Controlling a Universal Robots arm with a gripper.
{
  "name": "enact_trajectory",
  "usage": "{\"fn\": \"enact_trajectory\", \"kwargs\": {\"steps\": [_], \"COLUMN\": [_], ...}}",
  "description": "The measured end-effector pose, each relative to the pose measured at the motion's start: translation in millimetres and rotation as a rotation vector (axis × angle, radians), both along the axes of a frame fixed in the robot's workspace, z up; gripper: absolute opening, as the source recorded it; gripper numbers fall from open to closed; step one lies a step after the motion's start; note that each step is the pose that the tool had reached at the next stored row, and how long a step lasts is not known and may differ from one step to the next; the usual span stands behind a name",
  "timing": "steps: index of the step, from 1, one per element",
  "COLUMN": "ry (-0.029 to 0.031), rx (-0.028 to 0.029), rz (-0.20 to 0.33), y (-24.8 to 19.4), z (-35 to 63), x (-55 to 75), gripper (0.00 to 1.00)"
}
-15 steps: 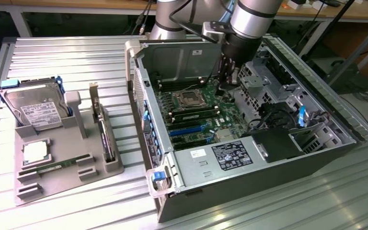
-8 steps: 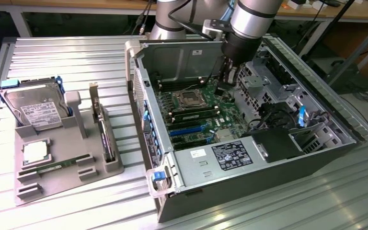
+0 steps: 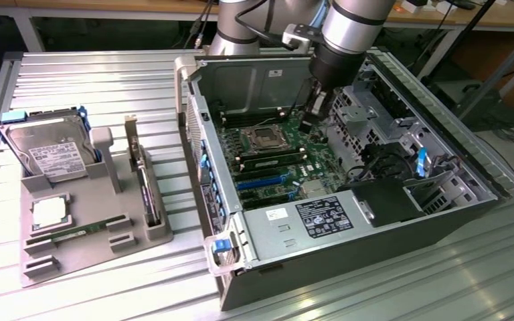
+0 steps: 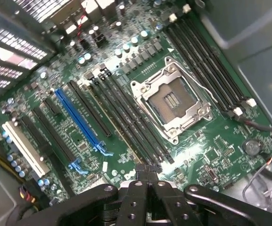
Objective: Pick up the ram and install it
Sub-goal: 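Press down the ram until it locks into place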
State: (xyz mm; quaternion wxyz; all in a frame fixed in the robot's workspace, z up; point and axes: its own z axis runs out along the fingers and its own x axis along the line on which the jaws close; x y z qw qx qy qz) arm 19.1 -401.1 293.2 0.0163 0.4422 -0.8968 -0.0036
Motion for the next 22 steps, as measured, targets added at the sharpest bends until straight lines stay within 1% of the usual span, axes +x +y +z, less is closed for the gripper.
{"fn": "enact_trajectory", "kwargs": {"steps": [1, 6, 8, 11, 13, 15, 18, 19, 22], "ry": [0.0, 0.0, 0.0, 0.0, 0.0, 0.0, 0.0, 0.0, 0.0], "rx": [0.0001, 0.0, 0.0001, 0.0, 0.0001, 0.0, 0.0, 0.0001, 0.0], "rz": [-0.013, -0.134, -0.198, -0.274, -0.307, -0.37, -0.43, -0.459, -0.516], "y": [0.0, 0.0, 0.0, 0.0, 0.0, 0.0, 0.0, 0.0, 0.0], "z": [0.0, 0.0, 0.0, 0.0, 0.0, 0.0, 0.0, 0.0, 0.0], "x": [0.0, 0.0, 0.0, 0.0, 0.0, 0.0, 0.0, 0.0, 0.0], "gripper": [0.1, 0.1, 0.1, 0.1, 0.1, 0.1, 0.1, 0.1, 0.1]}}
